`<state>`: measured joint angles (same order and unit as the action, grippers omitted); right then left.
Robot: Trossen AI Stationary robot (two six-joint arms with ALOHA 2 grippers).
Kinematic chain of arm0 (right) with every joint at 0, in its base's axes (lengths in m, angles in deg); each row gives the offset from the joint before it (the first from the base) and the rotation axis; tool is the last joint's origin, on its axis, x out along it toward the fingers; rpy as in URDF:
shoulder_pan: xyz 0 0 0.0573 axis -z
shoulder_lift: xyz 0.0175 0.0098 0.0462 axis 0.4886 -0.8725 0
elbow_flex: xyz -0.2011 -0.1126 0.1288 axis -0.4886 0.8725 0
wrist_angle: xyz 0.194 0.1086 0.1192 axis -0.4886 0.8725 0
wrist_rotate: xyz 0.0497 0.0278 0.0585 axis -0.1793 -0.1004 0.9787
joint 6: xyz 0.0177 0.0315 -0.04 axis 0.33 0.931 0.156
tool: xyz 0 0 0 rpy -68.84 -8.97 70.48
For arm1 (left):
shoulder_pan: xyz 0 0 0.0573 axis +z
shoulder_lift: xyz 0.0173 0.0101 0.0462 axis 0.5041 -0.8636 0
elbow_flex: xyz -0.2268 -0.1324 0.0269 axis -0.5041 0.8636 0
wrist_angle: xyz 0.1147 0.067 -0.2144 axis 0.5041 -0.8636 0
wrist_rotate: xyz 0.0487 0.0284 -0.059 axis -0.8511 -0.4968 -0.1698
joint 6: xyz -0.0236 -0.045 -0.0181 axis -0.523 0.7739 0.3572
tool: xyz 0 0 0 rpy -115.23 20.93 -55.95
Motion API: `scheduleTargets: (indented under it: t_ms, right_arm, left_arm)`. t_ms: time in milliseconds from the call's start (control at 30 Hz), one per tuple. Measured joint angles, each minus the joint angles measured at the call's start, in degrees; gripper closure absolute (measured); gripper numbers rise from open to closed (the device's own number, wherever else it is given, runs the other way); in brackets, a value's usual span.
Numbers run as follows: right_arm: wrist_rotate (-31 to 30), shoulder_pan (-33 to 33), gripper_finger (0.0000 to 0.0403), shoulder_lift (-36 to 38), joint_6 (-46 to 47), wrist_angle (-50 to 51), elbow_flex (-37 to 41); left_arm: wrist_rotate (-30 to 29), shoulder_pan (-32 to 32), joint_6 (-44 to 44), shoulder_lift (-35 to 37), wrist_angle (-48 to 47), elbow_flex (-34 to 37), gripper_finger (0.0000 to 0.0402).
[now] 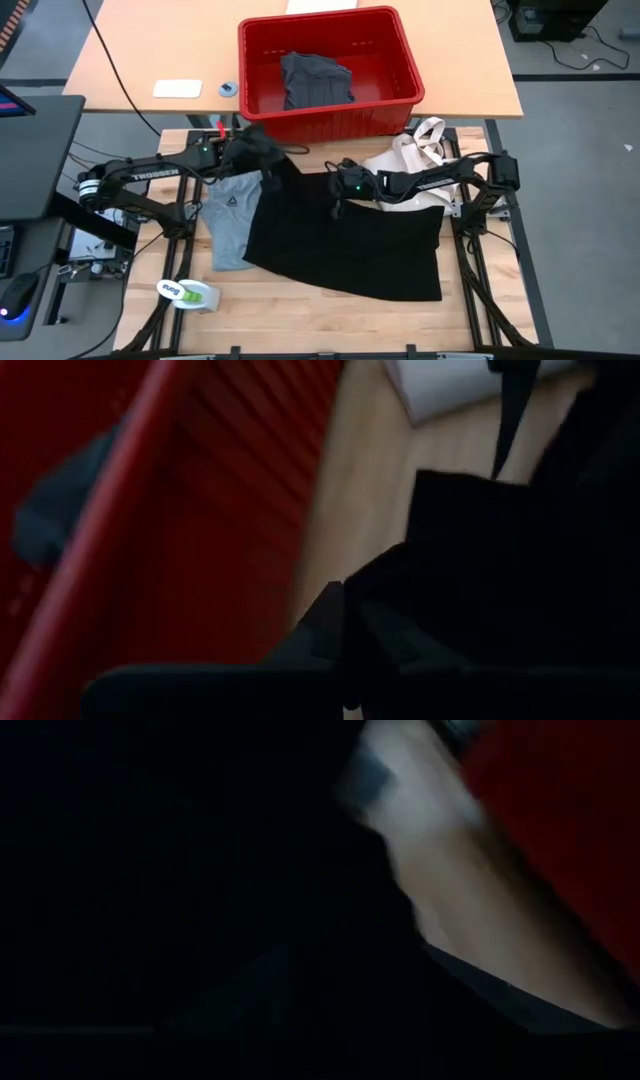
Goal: Fold Laundry from Bin
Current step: Fold the black shirt
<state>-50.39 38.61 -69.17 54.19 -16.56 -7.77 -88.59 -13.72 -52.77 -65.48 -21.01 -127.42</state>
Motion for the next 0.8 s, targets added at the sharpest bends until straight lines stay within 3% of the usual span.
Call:
scheduleTargets:
  t_ms: [167,300,600,800]
  right_arm:
    - [-5.83,0.50,0.0176,3.23,2.28,10.98,0.07]
    - [-4.17,3.92,0.0176,4.23,3.17,15.46,0.70]
    - [2.12,12.41,0.0187,-3.94,-6.90,0.96,4.35]
    - [1.28,13.43,0.0207,-10.65,-9.50,-5.06,3.87]
  left_arm:
    - [-0.06,0.01,-3.27,-1.08,8.32,0.00,0.0390]
    - [0.29,0.02,-4.85,-1.55,10.21,-0.07,0.0390]
    - [4.26,-0.73,-4.07,-5.59,7.78,0.00,0.0390]
    - [18.83,-1.06,-4.27,-8.50,2.91,0.01,0.0390]
